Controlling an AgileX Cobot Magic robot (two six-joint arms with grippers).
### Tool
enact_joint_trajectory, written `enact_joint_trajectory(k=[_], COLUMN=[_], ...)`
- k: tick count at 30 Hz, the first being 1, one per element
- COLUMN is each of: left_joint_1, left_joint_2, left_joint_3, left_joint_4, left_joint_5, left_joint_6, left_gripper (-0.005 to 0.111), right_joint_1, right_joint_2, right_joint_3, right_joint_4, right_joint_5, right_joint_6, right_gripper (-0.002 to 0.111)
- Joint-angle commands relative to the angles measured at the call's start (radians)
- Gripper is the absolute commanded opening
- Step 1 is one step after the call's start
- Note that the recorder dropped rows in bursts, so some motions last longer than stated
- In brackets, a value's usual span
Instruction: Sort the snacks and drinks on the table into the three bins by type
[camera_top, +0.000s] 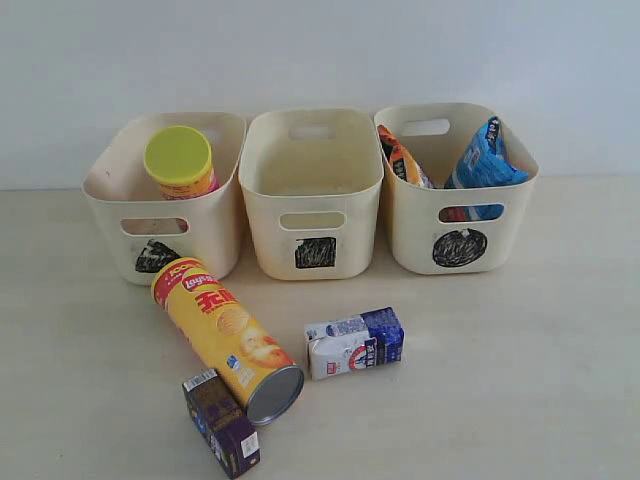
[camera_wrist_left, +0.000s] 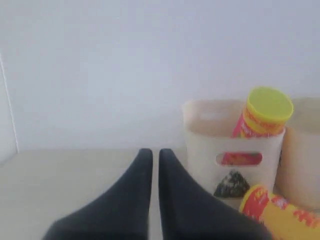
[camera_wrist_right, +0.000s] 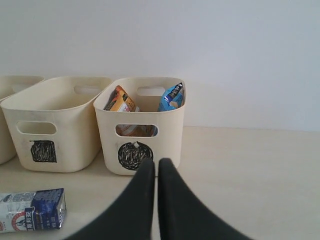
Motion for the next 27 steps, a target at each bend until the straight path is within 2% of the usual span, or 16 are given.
enact_joint_trajectory(k=[1,3,7,10,17,24,27], left_joint_1=[0.002,0.002,0.002,0.002,0.002,0.002,0.002], left_joint_2=[-0.004,-0.004,-0.004,-0.004,0.004,0.119,0.183], left_joint_3=[-0.003,-0.003,-0.003,-0.003,-0.013,-0.131,-0.18], left_joint_4=[-0.006,-0.006,-0.006,-0.006,-0.002,0.038,0.128], left_joint_5=[-0.177,-0.21,-0.231,-0.288,-0.537,-0.541,-0.541], left_joint_6=[-0.291,-0.494,-0.728,-0.742,-0.829,-0.827,-0.865], left_gripper=[0.004,0.004,0.004,0.004,0.004,0.004,0.004], right_joint_1=[0.0,0.0,0.0,0.0,0.0,0.0,0.0], right_joint_2=[-0.003,-0.003,-0.003,-0.003,-0.003,-0.003,-0.003], right_joint_3=[0.003,0.003,0.003,0.003,0.003,0.003,0.003], right_joint_4=[-0.008,-0.008,-0.008,-0.008,-0.008,-0.008,-0.008], right_joint_5=[-0.004,0.023,0.031,0.031,0.031,0.031,0.031], right_joint_6=[-0.015,-0.015,-0.015,-0.015,-0.015,-0.015,-0.015], right_gripper=[0.0,0.0,0.0,0.0,0.0,0.0,0.0])
